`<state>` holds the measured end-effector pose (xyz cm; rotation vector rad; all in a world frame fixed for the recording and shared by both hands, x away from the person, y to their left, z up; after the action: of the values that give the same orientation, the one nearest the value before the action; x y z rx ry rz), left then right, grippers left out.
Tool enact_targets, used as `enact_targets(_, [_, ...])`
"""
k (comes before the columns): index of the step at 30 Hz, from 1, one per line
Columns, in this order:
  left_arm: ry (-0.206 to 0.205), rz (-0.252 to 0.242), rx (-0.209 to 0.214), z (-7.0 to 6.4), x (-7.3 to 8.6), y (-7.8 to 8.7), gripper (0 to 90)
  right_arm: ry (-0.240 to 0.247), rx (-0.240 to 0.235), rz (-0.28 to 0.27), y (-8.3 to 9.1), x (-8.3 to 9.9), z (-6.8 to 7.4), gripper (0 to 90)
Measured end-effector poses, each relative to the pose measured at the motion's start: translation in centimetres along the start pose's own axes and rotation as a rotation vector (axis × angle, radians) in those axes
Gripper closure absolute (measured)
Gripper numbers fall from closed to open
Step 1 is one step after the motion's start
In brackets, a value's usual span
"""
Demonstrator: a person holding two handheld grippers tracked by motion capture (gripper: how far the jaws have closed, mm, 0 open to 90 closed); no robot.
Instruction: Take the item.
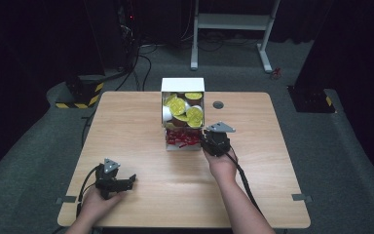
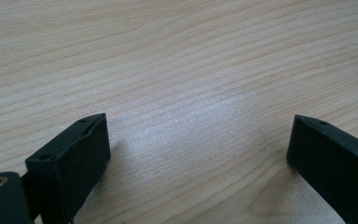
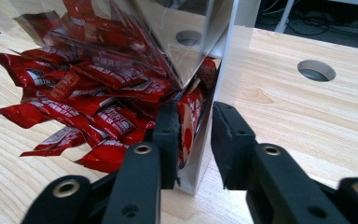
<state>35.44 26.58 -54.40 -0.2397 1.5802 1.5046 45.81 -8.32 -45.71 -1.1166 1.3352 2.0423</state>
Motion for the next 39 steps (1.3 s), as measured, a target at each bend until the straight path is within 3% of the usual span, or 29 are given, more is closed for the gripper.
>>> enact_targets(12, [0.000, 0.002, 0.000, 0.0, 0.0, 0.0, 6.3, 0.008, -0.013, 0.002, -0.3, 0.1, 0.2, 87.3])
enact_targets(39, [-0.008, 0.006, 0.001, 0.0, 0.0, 0.0, 6.3, 0.023, -0.054, -0.037, 2.6, 1.1, 0.2, 87.6])
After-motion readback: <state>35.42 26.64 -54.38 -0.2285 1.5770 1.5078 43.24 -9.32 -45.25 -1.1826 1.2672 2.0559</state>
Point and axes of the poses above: each handheld gripper's, and its own axes: y roughly backward along the jaws, x roughly out of its underside, z roughly to its left, the point moved 2 cm from there along -y, roughly forward along the jaws, and after that the axes turned 12 degrees about -y, right-handed, at the moved point
